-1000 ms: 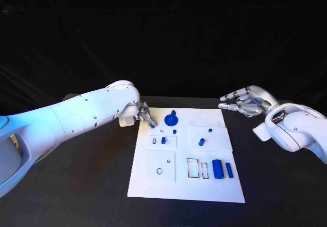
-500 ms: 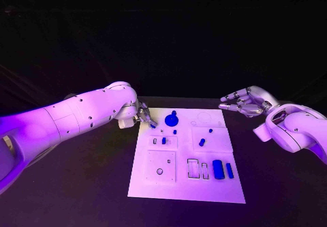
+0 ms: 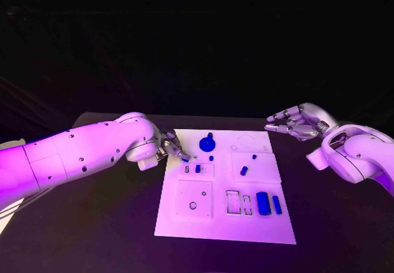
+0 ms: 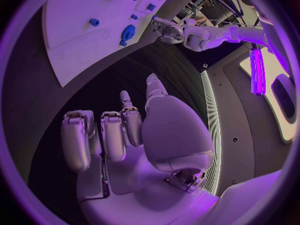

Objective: Assemble the parts on the task board

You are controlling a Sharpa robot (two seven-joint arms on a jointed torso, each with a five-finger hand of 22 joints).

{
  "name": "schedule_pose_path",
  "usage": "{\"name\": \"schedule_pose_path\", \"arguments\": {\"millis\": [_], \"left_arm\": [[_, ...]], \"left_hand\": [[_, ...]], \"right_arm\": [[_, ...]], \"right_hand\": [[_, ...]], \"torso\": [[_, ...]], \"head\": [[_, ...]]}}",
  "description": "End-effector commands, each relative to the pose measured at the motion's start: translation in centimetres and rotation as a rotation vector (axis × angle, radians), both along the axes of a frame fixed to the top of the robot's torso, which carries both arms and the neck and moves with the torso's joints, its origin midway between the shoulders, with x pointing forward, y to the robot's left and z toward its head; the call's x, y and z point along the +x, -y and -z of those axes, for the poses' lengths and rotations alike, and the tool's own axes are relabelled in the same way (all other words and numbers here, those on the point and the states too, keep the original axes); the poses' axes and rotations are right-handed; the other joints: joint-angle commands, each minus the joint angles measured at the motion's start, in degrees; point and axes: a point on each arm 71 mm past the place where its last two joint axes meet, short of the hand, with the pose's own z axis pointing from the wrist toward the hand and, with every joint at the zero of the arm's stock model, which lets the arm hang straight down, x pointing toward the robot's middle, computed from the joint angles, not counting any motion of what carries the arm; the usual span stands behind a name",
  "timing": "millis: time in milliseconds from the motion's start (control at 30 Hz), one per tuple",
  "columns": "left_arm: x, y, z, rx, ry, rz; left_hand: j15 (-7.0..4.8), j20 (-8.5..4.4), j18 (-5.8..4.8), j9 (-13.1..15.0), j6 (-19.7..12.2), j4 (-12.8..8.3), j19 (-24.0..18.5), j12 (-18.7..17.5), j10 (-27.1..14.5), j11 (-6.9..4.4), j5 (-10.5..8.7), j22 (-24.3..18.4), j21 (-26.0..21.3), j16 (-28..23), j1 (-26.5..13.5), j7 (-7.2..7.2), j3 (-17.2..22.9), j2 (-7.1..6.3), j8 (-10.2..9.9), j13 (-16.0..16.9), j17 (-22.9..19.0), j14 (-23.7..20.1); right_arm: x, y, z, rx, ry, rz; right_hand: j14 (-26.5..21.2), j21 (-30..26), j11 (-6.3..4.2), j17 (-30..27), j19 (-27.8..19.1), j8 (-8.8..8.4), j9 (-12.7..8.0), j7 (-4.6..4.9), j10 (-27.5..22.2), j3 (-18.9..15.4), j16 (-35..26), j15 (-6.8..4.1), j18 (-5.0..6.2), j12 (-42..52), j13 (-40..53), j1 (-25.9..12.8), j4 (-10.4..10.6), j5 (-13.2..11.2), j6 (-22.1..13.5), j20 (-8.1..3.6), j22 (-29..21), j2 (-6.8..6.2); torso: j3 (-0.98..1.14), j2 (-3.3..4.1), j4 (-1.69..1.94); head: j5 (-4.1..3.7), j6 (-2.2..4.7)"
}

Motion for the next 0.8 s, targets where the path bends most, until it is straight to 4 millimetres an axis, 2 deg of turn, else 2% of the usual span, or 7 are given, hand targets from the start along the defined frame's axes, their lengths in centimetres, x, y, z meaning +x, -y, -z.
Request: {"name": "schedule_pose_path", "arguments": {"millis": [33,133,333,467,667,800], "left_arm": [[-0.8,0.3,0.0,-0.016,0.074,-0.032],[-1.3,0.3,0.2,0.005,0.081,-0.024],[-1.8,0.4,0.5,0.036,0.084,-0.012],[-2.0,0.5,0.7,0.051,0.089,-0.003],[-2.0,0.6,0.7,0.073,0.097,0.008],[-2.0,0.7,0.8,0.091,0.095,0.023]], "left_hand": [[-0.07,-0.23,-0.42,0.1,1.3,-8.0,2.6,0.1,0.4,-0.04,0.48,8.0,0.5,0.2,-0.6,-0.79,8.5,-0.29,-0.2,0.1,15.1,5.9],[-0.09,-0.25,-0.46,0.1,1.4,-8.2,2.7,0.1,0.5,-0.07,0.57,8.2,0.5,0.2,-0.7,-0.82,8.8,-0.42,-0.2,0.2,15.1,5.9],[-0.11,-0.27,-0.47,0.1,1.5,-8.3,2.7,0.2,0.6,-0.09,0.62,8.2,0.6,0.2,-0.9,-0.83,9.1,-0.49,-0.2,0.3,15.1,5.9],[-0.12,-0.28,-0.46,0.1,1.6,-8.3,2.7,0.2,0.6,-0.10,0.64,8.2,0.6,0.2,-1.0,-0.85,9.2,-0.49,-0.2,0.3,15.1,5.9],[-0.14,-0.30,-0.48,0.1,1.7,-8.4,2.7,0.1,0.6,-0.12,0.65,8.2,0.6,0.2,-1.2,-0.87,9.5,-0.54,-0.2,0.1,15.1,5.9],[-0.16,-0.32,-0.50,0.2,1.8,-8.6,2.8,0.1,0.7,-0.16,0.86,8.3,0.7,0.2,-1.5,-0.92,9.9,-0.74,-0.1,0.1,15.1,5.9]], "right_arm": [[0.0,0.0,0.1,-0.003,-0.004,-0.012],[0.0,0.0,0.1,-0.003,-0.004,-0.011],[0.0,-0.1,0.1,-0.003,-0.004,-0.012],[0.0,-0.1,0.1,-0.004,-0.005,-0.012],[0.0,-0.1,0.1,-0.004,-0.005,-0.013],[0.0,-0.1,0.1,-0.004,-0.006,-0.014]], "right_hand": [[4.6,-0.2,0.06,8.7,2.7,0.16,0.1,-0.01,1.6,-0.3,-0.2,0.00,1.11,-0.2,10.0,0.1,-0.1,0.3,-0.3,0.18,9.2,0.40],[4.6,-0.2,0.06,8.7,2.7,0.16,0.1,-0.01,1.6,-0.3,-0.2,0.00,1.11,-0.2,10.0,0.1,-0.1,0.3,-0.3,0.18,9.2,0.40],[4.6,-0.2,0.06,8.7,2.7,0.16,0.1,-0.01,1.6,-0.3,-0.2,0.00,1.11,-0.2,10.0,0.1,-0.1,0.3,-0.3,0.18,9.2,0.40],[4.6,-0.2,0.06,8.7,2.7,0.16,0.1,-0.01,1.6,-0.3,-0.2,0.00,1.11,-0.2,10.0,0.1,-0.1,0.3,-0.3,0.18,9.2,0.40],[4.6,-0.2,0.06,8.7,2.7,0.16,0.1,-0.01,1.6,-0.3,-0.2,0.00,1.11,-0.2,10.0,0.1,-0.1,0.3,-0.3,0.18,9.2,0.40],[4.6,-0.2,0.06,8.7,2.7,0.16,0.1,-0.01,1.6,-0.3,-0.2,0.00,1.11,-0.2,10.0,0.1,-0.1,0.3,-0.3,0.18,9.2,0.40]], "torso": [[-0.04,-0.04,0.16],[-0.02,-0.04,0.16],[0.05,0.01,-0.07],[-0.01,0.08,-0.07],[0.09,0.01,-0.03],[0.08,0.03,-0.08]], "head": [[-0.11,-0.17],[0.04,-0.18],[0.26,-0.27],[0.16,-0.38],[0.20,-0.56],[0.25,-0.70]]}}
